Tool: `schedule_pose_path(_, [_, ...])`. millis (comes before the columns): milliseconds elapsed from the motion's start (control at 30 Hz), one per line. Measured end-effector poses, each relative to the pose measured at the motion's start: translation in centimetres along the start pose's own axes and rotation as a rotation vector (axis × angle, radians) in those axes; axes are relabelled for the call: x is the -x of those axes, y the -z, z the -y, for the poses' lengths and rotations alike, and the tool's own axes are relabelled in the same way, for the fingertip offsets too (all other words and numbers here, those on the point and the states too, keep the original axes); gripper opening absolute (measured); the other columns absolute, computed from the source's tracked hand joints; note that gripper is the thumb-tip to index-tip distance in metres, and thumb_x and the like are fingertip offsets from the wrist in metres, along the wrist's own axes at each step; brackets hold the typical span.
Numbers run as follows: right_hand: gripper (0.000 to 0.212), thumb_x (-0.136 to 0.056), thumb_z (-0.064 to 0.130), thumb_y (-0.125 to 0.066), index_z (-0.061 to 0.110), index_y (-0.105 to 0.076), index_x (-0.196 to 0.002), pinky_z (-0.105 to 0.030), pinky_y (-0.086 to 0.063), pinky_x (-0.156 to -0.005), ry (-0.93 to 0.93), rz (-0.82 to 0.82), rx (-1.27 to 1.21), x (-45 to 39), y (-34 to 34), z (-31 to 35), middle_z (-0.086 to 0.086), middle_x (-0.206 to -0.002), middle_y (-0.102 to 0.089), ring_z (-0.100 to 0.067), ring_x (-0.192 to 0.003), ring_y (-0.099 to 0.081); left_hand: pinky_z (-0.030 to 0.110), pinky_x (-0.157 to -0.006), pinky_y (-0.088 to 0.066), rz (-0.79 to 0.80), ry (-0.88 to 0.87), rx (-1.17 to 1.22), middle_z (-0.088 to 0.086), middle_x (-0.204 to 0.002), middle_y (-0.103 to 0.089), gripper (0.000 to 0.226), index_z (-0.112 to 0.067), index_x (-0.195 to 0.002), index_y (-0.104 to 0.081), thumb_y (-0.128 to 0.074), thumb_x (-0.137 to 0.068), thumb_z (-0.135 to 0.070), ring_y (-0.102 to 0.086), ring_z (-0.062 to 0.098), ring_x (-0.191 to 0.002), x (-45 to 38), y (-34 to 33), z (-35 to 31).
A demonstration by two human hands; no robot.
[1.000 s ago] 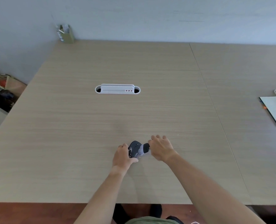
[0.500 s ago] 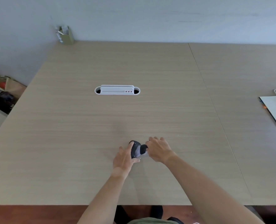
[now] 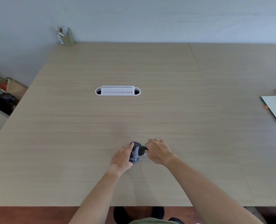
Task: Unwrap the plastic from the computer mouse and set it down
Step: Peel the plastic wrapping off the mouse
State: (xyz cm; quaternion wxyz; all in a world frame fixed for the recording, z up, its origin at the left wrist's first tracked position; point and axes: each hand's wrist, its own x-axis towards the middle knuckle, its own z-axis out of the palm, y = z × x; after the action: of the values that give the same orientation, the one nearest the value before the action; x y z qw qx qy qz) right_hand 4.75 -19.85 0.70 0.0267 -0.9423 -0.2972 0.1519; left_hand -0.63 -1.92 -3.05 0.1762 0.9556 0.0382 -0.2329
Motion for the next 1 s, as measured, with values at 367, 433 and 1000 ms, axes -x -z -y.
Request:
schedule_pose_path(367, [0.025, -0.090, 0.025, -0.043, 0.010, -0.061, -0.084, -0.040, -0.041, -0.087, 0.017, 0.004, -0.141, 0.8, 0.5, -0.2, -0.007, -0.095, -0.059, -0.027, -0.091, -0.055, 0.041, -0.080, -0.052, 0.022, -0.059, -0.098, 0.011, -0.119, -0.058, 0.076, -0.013, -0.148, -0.024, -0.059, -0.080, -0.007, -0.059, 0.034, -0.107, -0.8, 0.5, -0.6])
schedule_pose_path(433, [0.025, -0.091, 0.024, -0.042, 0.009, -0.059, -0.082, -0.040, -0.041, -0.088, 0.026, 0.002, -0.137, 0.8, 0.2, 0.6, -0.008, -0.094, -0.059, -0.027, -0.091, -0.055, 0.044, -0.080, -0.053, 0.022, -0.072, -0.145, 0.013, -0.116, -0.060, 0.071, -0.008, -0.145, -0.027, -0.058, -0.081, -0.005, -0.060, 0.034, -0.106, -1.1, 0.5, -0.8])
schedule_pose_path(1000, [0.025, -0.092, 0.023, -0.043, 0.010, -0.063, -0.092, -0.038, -0.041, -0.087, 0.040, -0.086, -0.042, 0.9, 0.2, 0.6, -0.006, -0.097, -0.061, -0.026, -0.092, -0.055, 0.042, -0.088, -0.053, 0.058, -0.253, -0.155, -0.005, -0.140, -0.036, 0.088, -0.031, -0.145, -0.030, -0.072, -0.073, -0.003, -0.051, 0.029, -0.119, -2.4, 0.8, -0.8])
